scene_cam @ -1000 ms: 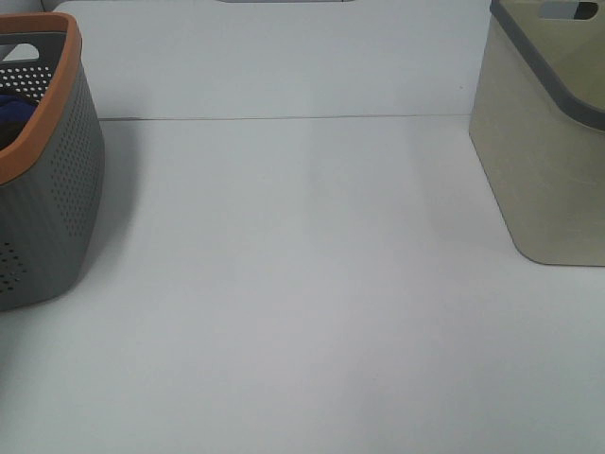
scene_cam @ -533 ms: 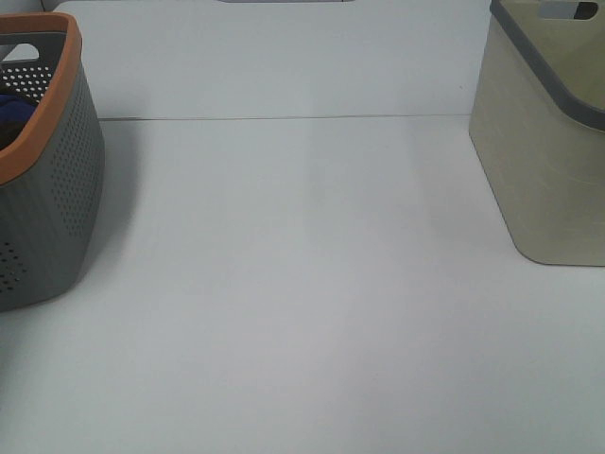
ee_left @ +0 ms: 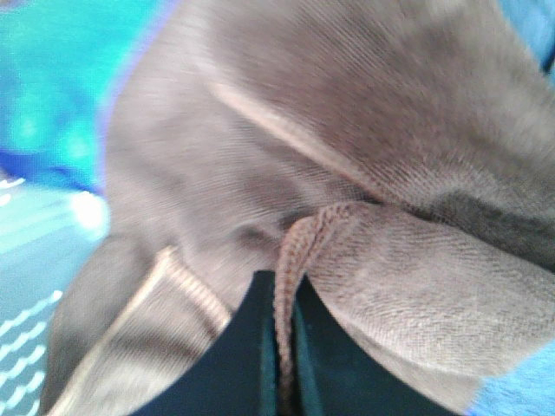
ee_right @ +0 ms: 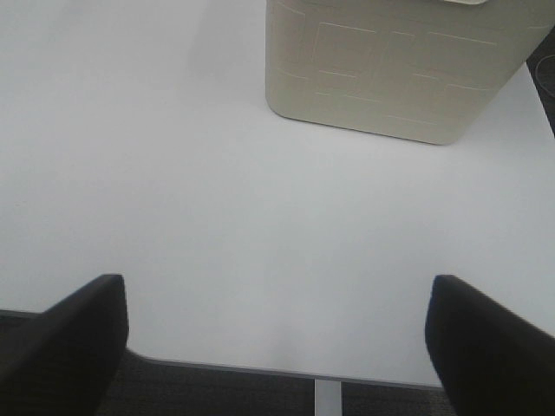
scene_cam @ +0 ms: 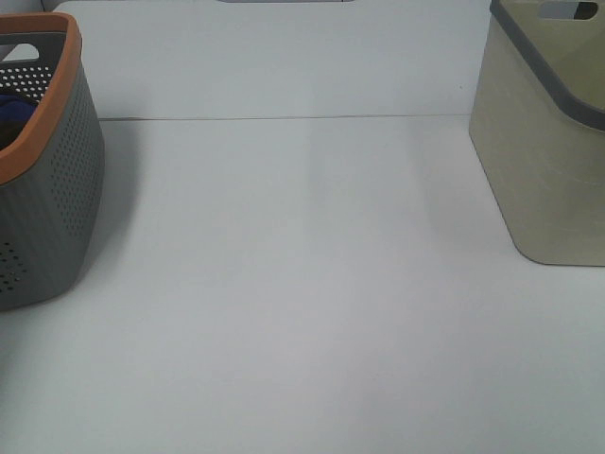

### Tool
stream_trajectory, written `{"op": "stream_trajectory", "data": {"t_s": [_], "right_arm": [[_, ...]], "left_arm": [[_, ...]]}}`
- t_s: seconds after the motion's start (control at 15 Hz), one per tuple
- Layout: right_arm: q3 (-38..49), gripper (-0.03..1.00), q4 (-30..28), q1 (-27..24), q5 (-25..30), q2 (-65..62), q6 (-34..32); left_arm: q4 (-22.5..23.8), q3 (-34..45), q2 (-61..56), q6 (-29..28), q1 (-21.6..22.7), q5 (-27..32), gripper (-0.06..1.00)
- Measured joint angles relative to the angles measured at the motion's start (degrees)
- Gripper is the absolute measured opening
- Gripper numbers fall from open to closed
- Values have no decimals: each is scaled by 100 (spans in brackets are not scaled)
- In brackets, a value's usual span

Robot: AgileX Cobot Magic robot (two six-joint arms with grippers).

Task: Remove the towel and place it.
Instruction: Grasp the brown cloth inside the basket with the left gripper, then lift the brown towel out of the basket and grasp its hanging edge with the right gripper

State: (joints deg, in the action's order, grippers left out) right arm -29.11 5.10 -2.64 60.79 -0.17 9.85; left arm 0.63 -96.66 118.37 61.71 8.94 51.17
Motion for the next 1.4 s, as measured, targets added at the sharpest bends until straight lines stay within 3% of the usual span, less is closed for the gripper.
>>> {"op": "stream_trajectory", "data": {"t_s": [0.4,0.53,0.8,1.13,1.27,1.4], "right_arm": [[0,91,0,0,0,0,0],[0,91,0,0,0,0,0],[0,91,0,0,0,0,0],[0,91,0,0,0,0,0],[0,91,0,0,0,0,0],[0,91,0,0,0,0,0]], "left_arm": [[-63,0,-945,-367,-109,1026,0],[-63,0,-1358,-378,-109,1140,0],[-688,0,-2739,-602,-126,1226,0],[-1106,0,-3902,-579,-126,1226,0],[-1656,0,-4154,-298,-126,1232,0],[-2504,0,-4291,218,-126,1243,0]]}}
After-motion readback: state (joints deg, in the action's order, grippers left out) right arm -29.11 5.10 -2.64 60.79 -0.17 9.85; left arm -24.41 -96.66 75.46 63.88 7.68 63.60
